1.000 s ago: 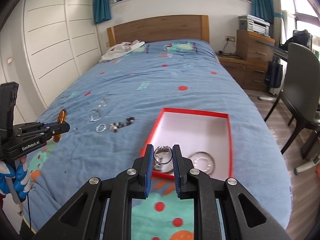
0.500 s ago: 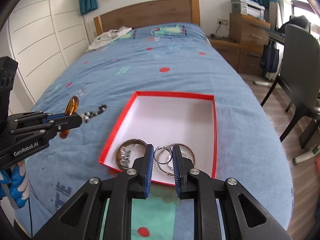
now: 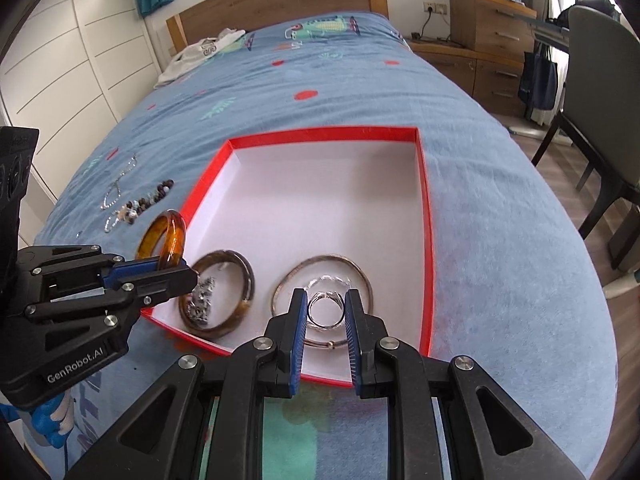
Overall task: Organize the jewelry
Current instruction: 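Open left tool to drop amber bangle while right tool releases ring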
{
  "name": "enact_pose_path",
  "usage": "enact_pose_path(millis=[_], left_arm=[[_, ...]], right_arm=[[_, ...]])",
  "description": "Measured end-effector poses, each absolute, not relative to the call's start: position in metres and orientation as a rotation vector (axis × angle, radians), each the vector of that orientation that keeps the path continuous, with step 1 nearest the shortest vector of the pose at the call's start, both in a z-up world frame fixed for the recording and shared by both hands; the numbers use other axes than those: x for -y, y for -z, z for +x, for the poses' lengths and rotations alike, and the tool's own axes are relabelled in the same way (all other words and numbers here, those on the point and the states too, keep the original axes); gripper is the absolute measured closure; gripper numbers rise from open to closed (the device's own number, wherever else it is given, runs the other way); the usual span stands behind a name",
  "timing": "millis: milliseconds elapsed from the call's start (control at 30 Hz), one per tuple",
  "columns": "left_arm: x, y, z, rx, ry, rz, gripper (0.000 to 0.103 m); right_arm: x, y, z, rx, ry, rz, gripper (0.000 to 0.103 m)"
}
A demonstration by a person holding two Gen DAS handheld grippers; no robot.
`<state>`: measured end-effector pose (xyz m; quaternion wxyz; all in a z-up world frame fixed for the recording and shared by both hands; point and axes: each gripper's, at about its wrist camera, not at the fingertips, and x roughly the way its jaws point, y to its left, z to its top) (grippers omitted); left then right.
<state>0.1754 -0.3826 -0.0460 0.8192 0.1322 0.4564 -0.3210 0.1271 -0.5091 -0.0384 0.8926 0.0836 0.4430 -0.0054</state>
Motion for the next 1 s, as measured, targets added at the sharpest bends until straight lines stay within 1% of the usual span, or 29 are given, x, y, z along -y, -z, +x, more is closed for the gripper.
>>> enact_pose_path(millis=[367, 467, 533, 800, 900, 1000], left_arm=[[0.383, 0.074, 0.181, -1.046, 0.649, 0.292, 0.092], [0.385, 0.075, 0.181, -1.046, 0.647, 0.299, 0.092], [0.385, 0.075, 0.182, -1.046, 0.643, 0.298, 0.089], [0.383, 0.076, 0.184, -1.056, 0.638, 0.294, 0.088], [0.383, 0.075, 0.183, -1.059, 0.637, 0.299, 0.086], [0.382, 0.073, 0.183, -1.061, 0.638, 0.297, 0.081]], right_arm=[[0.509, 0.061, 0.138, -1.006, -0.004, 0.152, 0.084], [0.507, 0.062, 0.139, -1.016, -0.008, 0.147, 0.084], [0.506, 0.063, 0.139, -1.018, -0.012, 0.146, 0.084], [0.505, 0.062, 0.141, -1.024, -0.010, 0.146, 0.084], [0.504, 0.062, 0.141, -1.024, -0.006, 0.143, 0.083], [0.504, 0.060, 0.139, -1.023, -0.002, 0.146, 0.082]])
